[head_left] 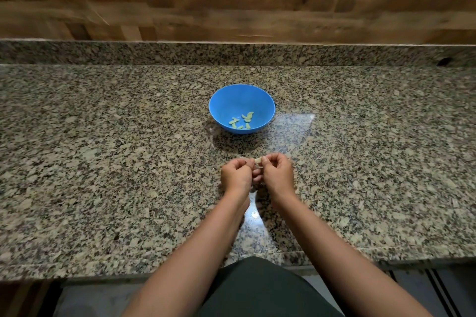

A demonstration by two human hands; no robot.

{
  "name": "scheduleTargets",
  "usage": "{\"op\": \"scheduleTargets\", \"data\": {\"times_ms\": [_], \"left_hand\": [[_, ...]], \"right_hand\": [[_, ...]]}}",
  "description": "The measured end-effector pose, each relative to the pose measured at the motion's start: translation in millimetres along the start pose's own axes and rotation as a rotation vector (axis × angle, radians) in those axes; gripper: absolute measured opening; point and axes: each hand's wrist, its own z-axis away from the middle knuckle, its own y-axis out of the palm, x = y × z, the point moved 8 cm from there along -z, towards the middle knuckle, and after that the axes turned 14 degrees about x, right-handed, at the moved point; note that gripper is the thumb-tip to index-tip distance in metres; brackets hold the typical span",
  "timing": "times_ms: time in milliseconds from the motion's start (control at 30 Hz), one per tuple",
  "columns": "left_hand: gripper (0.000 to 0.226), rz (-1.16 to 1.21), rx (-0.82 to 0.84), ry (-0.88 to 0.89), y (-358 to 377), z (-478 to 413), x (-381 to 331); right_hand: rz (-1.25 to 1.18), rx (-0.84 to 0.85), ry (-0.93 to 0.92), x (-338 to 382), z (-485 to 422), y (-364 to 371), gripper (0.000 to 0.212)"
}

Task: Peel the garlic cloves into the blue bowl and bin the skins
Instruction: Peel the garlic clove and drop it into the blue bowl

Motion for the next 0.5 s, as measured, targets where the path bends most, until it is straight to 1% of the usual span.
{"op": "scheduleTargets", "data": {"times_ms": [67,167,300,400,500], "left_hand": [[0.012,-0.025,0.013,-0.004,2,1,0],[0.016,-0.009,0.055,-0.027,3,0,-3],[0.019,0.011,0.177,-0.105,5,-3,-5],[0.018,-0.002,0.214,-0.117,6,-5,-6],[0.017,0.045,0.17,-0.107,6,-3,-5]], "right_hand": [[0.078,0.027,-0.008,1,0,2,0.011],[0.191,0.146,-0.053,6,-3,6,0.014],[0.332,0.301,-0.09,14,-6,7,0.016],[0.329,0.337,-0.093,15,-4,5,0.017],[0.245,0.317,-0.075,11,-2,6,0.016]]}}
